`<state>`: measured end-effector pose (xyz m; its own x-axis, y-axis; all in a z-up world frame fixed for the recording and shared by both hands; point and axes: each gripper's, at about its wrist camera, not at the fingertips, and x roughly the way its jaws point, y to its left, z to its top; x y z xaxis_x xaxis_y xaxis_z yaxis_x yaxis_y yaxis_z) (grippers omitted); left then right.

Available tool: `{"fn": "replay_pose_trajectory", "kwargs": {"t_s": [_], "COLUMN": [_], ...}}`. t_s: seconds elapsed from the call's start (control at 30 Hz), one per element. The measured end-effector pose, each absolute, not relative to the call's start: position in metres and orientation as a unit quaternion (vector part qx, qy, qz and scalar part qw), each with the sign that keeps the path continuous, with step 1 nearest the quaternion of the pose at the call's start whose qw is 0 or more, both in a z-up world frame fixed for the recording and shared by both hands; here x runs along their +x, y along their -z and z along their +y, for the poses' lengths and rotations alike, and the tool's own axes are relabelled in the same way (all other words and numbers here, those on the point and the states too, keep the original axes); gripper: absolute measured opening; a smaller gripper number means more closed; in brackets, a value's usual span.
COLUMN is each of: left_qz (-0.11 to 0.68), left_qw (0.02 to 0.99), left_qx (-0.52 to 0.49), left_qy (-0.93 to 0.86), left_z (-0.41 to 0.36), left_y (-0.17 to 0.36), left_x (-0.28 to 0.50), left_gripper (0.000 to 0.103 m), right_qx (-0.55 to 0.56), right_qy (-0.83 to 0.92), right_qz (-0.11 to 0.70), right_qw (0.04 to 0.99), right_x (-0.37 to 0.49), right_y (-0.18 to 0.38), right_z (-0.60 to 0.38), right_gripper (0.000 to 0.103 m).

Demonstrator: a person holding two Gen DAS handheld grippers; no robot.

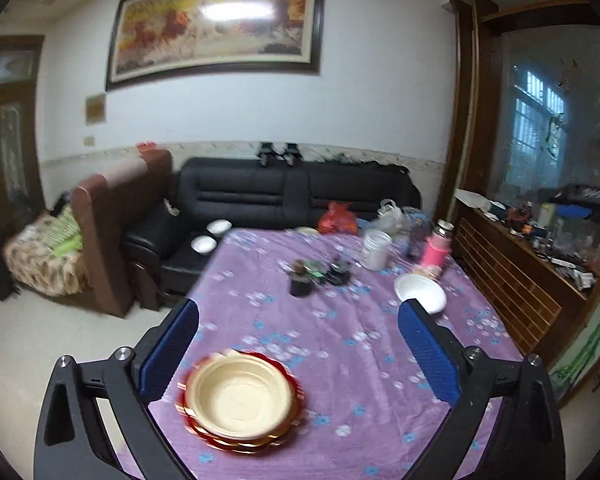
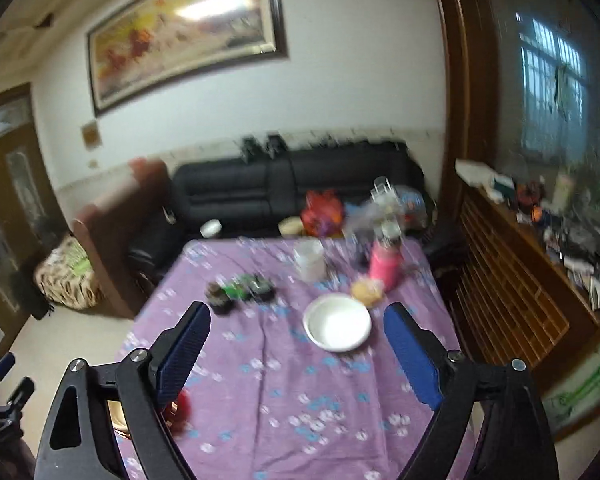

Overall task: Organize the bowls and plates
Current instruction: 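Move the right tool to the white paper bowl and grasp its rim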

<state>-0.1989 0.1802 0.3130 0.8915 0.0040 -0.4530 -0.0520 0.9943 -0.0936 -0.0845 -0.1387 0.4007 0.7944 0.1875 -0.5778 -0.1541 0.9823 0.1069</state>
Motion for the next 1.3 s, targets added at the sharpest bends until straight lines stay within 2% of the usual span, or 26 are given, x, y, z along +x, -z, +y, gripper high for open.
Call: {"fn": "replay_pose_trajectory", "kwargs": {"t_s": [0.13, 0.27, 0.4, 0.47, 0.67, 0.73, 0.8, 0.83, 0.87, 0.97, 1.13, 1.3], "left_qz": [0.290, 0.333, 0.351, 0.369, 0.410, 0.414, 0.419, 0.422, 0.425, 0.430, 0.429, 0.436], "left_qw": [0.954, 0.937, 0.929, 0.921, 0.905, 0.904, 0.902, 0.901, 0.899, 0.897, 0.896, 0.891], "left_qx": [-0.062, -0.076, -0.083, -0.092, -0.096, -0.091, -0.089, -0.090, -0.091, -0.094, -0.103, -0.112], "left_qy": [0.040, 0.072, 0.081, 0.083, 0.067, 0.060, 0.056, 0.054, 0.052, 0.048, 0.046, 0.049], "left_z": [0.150, 0.125, 0.109, 0.105, 0.107, 0.108, 0.109, 0.109, 0.110, 0.112, 0.112, 0.105], "left_y": [-0.266, -0.228, -0.201, -0.186, -0.154, -0.149, -0.144, -0.142, -0.139, -0.133, -0.129, -0.121], "left_x": [-0.165, -0.137, -0.119, -0.110, -0.089, -0.086, -0.083, -0.081, -0.080, -0.076, -0.076, -0.083], "left_gripper": [0.100, 0.100, 0.100, 0.100, 0.100, 0.100, 0.100, 0.100, 0.100, 0.100, 0.100, 0.100], "right_qx": [0.070, 0.102, 0.146, 0.174, 0.263, 0.287, 0.296, 0.310, 0.322, 0.341, 0.312, 0.275], "right_qy": [-0.073, -0.062, -0.053, -0.053, -0.033, -0.023, -0.014, -0.016, -0.017, -0.034, -0.092, -0.155], "right_qz": [0.375, 0.439, 0.468, 0.481, 0.497, 0.495, 0.497, 0.500, 0.502, 0.505, 0.529, 0.588], "right_qw": [0.921, 0.890, 0.870, 0.858, 0.827, 0.820, 0.815, 0.809, 0.802, 0.792, 0.784, 0.745], "right_x": [-0.042, 0.006, 0.047, 0.072, 0.136, 0.152, 0.162, 0.168, 0.172, 0.168, 0.139, 0.090], "right_y": [-0.321, -0.237, -0.173, -0.143, -0.073, -0.056, -0.046, -0.037, -0.030, -0.024, -0.037, -0.041], "right_z": [-0.163, -0.181, -0.197, -0.202, -0.208, -0.209, -0.206, -0.206, -0.208, -0.208, -0.198, -0.182], "right_gripper": [0.091, 0.084, 0.075, 0.066, 0.064, 0.063, 0.049, 0.029, 0.022, 0.010, 0.009, 0.009]}}
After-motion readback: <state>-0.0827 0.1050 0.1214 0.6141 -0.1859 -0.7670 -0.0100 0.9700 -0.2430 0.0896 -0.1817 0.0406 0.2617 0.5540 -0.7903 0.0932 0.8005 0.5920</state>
